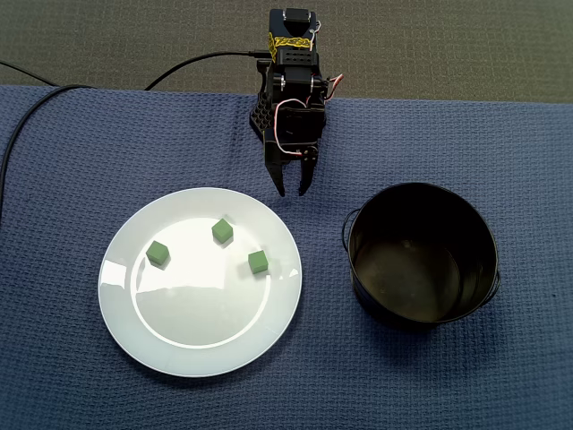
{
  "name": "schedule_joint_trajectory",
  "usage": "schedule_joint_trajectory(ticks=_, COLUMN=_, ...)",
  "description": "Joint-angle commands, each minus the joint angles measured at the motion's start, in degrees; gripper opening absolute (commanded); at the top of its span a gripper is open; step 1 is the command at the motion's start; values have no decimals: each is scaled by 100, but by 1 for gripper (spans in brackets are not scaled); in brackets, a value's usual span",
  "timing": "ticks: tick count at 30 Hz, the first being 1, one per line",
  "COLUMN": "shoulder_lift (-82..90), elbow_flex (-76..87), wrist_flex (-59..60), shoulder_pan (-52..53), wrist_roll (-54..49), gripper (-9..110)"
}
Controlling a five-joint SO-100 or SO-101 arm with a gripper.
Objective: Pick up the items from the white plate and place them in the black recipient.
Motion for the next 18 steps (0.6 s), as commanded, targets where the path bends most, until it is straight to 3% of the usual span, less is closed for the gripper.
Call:
schedule_joint_trajectory(ticks=1, shoulder_lift=-26, elbow_flex=105, wrist_flex=1002, shoulder_pan=105, wrist_roll=-123, gripper=3)
schedule_joint_trajectory(ticks=11, shoulder_lift=-26, elbow_flex=105, wrist_flex=993, shoulder_pan=-62, wrist_roll=-167, gripper=3)
schedule_joint_trajectory(ticks=18, shoulder_lift=-26, elbow_flex=105, wrist_flex=149, shoulder_pan=18, wrist_roll=861, gripper=0)
